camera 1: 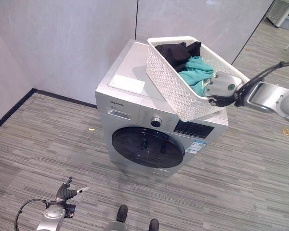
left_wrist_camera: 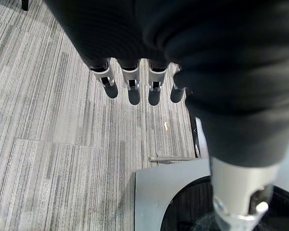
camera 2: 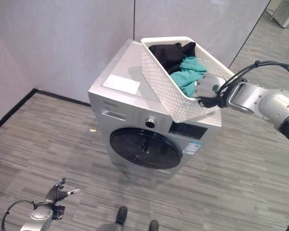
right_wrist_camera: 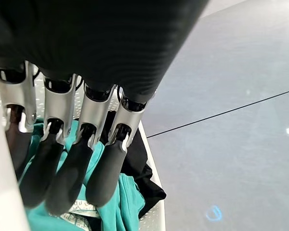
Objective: Grab the laundry basket,head to the washer,open it,put in the laundry and shut it.
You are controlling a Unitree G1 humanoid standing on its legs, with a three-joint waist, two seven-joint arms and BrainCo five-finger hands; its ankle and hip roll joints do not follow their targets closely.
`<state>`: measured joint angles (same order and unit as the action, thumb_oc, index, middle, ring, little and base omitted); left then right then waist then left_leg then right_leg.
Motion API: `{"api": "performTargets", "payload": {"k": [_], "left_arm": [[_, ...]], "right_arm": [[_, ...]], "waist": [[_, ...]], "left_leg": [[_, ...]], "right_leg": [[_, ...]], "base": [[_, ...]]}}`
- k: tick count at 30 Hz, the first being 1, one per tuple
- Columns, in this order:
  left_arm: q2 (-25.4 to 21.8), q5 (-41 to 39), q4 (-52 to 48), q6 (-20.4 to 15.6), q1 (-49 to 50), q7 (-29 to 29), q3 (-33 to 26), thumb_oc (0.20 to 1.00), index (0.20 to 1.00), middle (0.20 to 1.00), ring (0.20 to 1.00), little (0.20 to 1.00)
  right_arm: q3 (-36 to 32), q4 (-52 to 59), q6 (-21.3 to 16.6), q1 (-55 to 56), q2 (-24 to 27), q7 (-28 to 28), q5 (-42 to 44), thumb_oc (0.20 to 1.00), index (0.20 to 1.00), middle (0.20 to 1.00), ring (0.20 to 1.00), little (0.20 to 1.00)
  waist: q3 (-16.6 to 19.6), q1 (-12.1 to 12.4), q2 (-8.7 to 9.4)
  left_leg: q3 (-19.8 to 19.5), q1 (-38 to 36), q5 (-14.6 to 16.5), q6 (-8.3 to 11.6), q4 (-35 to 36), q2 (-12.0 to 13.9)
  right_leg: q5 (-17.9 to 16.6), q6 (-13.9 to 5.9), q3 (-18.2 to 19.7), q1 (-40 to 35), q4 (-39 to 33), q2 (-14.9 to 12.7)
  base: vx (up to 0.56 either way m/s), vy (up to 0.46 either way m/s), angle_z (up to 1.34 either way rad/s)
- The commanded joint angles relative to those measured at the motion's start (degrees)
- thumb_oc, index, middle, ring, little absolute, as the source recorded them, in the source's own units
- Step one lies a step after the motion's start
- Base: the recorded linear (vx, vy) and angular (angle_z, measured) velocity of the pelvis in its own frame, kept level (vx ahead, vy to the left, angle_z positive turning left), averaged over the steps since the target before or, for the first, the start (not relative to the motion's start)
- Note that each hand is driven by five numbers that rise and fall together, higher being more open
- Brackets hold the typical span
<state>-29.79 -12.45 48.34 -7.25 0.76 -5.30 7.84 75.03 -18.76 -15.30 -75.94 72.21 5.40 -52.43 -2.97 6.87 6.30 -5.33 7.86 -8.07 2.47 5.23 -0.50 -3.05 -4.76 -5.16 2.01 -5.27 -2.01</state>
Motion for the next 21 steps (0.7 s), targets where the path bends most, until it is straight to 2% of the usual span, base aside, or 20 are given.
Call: {"api": "performTargets", "payload": {"k": [1,4,5,8,9,10,11,13,14,16,17,18,19,20,21], "left_arm": [[-0.06,1.16,1.43,-1.37,-2.97,-0.32,-1.21,1.000,1.000,1.000,1.000,1.000],[0.21,1.16,0.34,-1.79,-2.37,-0.61,-1.75,1.000,1.000,1.000,1.000,1.000],[-0.05,1.17,0.29,-1.77,-2.33,-0.62,-1.64,1.000,1.000,1.000,1.000,1.000],[-1.16,2.70,-1.36,-2.13,-2.04,-1.55,-2.95,1.000,1.000,1.000,1.000,1.000],[-1.42,2.73,-1.42,-2.10,-2.04,-1.56,-2.81,1.000,1.000,1.000,1.000,1.000],[-3.09,5.23,-2.81,-2.40,-1.96,-2.60,-3.88,1.000,1.000,1.000,1.000,1.000],[-5.01,7.29,-4.13,-2.38,-2.26,-3.19,-4.12,1.000,1.000,1.000,1.000,1.000],[-7.43,9.76,-5.06,-2.33,-2.64,-3.85,-4.61,1.000,1.000,1.000,1.000,1.000],[-12.89,14.45,-8.17,-2.79,-3.44,-5.33,-6.64,1.000,1.000,1.000,1.000,1.000],[-20.89,19.71,-12.15,-3.37,-4.71,-6.98,-8.15,1.000,1.000,1.000,1.000,1.000],[-21.94,20.68,-12.63,-3.56,-4.64,-7.58,-8.87,1.000,1.000,1.000,1.000,1.000],[-25.69,23.44,-14.97,-4.03,-5.52,-8.75,-9.10,1.000,1.000,1.000,1.000,1.000],[-27.26,24.62,-16.21,-4.30,-5.68,-9.50,-9.78,1.000,1.000,1.000,1.000,1.000],[-31.97,27.05,-18.95,-4.78,-6.81,-10.90,-10.47,1.000,1.000,1.000,1.000,1.000],[-32.11,27.07,-18.99,-4.75,-6.86,-10.90,-10.43,1.000,1.000,1.000,1.000,1.000]], "right_arm": [[3.44,-3.18,-0.19,1.79,1.54,0.86,2.54,1.000,1.000,1.000,1.000,1.000],[-4.47,-6.91,1.41,8.75,1.72,1.69,5.92,1.000,1.000,1.000,1.000,1.000],[-5.19,-6.88,1.42,9.48,1.69,1.73,5.82,1.000,1.000,1.000,1.000,1.000],[-15.29,-8.74,2.49,18.29,1.59,1.91,10.12,1.000,1.000,1.000,1.000,1.000],[-16.09,-8.60,2.51,19.09,1.61,1.89,10.03,1.000,1.000,1.000,1.000,1.000],[-22.81,-7.85,2.59,24.52,0.95,2.28,13.19,1.000,1.000,1.000,1.000,1.000],[-26.04,-7.50,2.71,27.21,1.17,2.86,14.01,1.000,1.000,1.000,1.000,1.000],[-28.72,-7.64,2.68,29.74,1.08,3.01,14.63,1.000,1.000,1.000,1.000,1.000],[-33.85,-7.30,2.87,33.74,0.52,3.99,17.13,1.000,1.000,1.000,1.000,1.000],[-40.79,-6.13,3.28,39.71,0.06,4.14,19.23,1.000,1.000,1.000,1.000,1.000],[-41.93,-5.68,3.09,40.80,0.05,4.30,19.72,1.000,1.000,1.000,1.000,1.000],[-44.84,-5.34,3.12,43.00,-0.41,4.60,20.68,1.000,1.000,1.000,1.000,1.000],[-45.82,-5.64,3.09,43.48,-0.68,5.33,21.32,1.000,1.000,1.000,1.000,1.000],[-47.89,-6.15,3.35,44.10,-1.67,6.32,22.58,1.000,1.000,1.000,1.000,1.000],[-48.16,-6.11,3.34,44.33,-1.77,6.34,22.58,1.000,1.000,1.000,1.000,1.000]], "waist": [[-1.70,-0.40,1.75],[-1.56,-0.80,1.17],[-1.53,-0.68,1.41],[-1.01,-1.23,0.62],[-1.00,-1.06,0.87],[-0.77,-1.52,0.14],[-0.69,-1.50,0.13],[-0.58,-1.44,0.04],[-0.33,-1.93,-0.80],[-0.15,-1.90,-1.10],[0.00,-2.04,-1.37],[0.21,-2.02,-1.56],[0.38,-2.07,-1.88],[0.68,-2.19,-2.41],[0.64,-2.14,-2.27]], "left_leg": [[-1.62,-0.82,5.28,1.45,-0.23,2.27],[-0.96,-1.37,5.54,1.25,-0.23,2.25],[-0.95,-1.40,5.56,1.25,-0.23,2.26],[-0.40,-2.07,5.95,1.02,-0.24,2.20],[-0.39,-2.10,5.96,1.02,-0.24,2.20],[-0.05,-2.54,6.22,0.87,-0.26,2.19],[0.13,-2.76,6.34,0.84,-0.31,2.18],[0.29,-3.04,6.47,0.82,-0.31,2.19],[0.55,-3.41,6.68,0.74,-0.35,2.13],[0.76,-3.90,6.93,0.67,-0.45,1.99],[0.83,-4.06,7.04,0.64,-0.45,1.94],[0.90,-4.35,7.18,0.61,-0.48,1.91],[0.96,-4.50,7.27,0.60,-0.49,1.84],[1.13,-4.78,7.31,0.51,-0.42,1.74],[1.14,-4.80,7.34,0.51,-0.44,1.74]], "right_leg": [[4.23,-3.10,0.65,-3.50,0.43,-2.65],[4.04,-3.27,0.83,-3.61,0.43,-2.74],[4.04,-3.27,0.83,-3.64,0.42,-2.73],[4.00,-3.49,1.12,-3.98,0.49,-3.02],[4.00,-3.49,1.13,-4.01,0.48,-3.02],[4.00,-3.61,1.29,-4.23,0.56,-3.24],[4.00,-3.67,1.39,-4.39,0.57,-3.34],[4.05,-3.75,1.53,-4.55,0.60,-3.44],[4.03,-3.96,1.57,-4.73,0.74,-3.67],[4.16,-4.17,1.68,-5.02,0.92,-3.90],[4.18,-4.22,1.73,-5.07,0.94,-3.99],[4.21,-4.32,1.76,-5.20,1.01,-4.14],[4.27,-4.39,1.76,-5.34,1.02,-4.21],[4.26,-4.56,1.86,-5.43,1.05,-4.34],[4.27,-4.56,1.86,-5.45,1.06,-4.34]], "base": [[0.00,0.000,0.00],[0.00,0.007,-0.02],[0.03,0.026,-0.14],[0.03,0.030,-0.16],[0.02,0.036,-0.05],[0.02,0.032,-0.06],[0.04,0.042,-0.07],[0.03,0.020,-0.07],[0.02,0.019,-0.11],[0.02,0.023,-0.10],[0.02,0.022,-0.07],[0.02,0.022,-0.06],[0.01,0.028,-0.05],[0.00,0.000,0.00],[0.00,0.000,0.00]]}}
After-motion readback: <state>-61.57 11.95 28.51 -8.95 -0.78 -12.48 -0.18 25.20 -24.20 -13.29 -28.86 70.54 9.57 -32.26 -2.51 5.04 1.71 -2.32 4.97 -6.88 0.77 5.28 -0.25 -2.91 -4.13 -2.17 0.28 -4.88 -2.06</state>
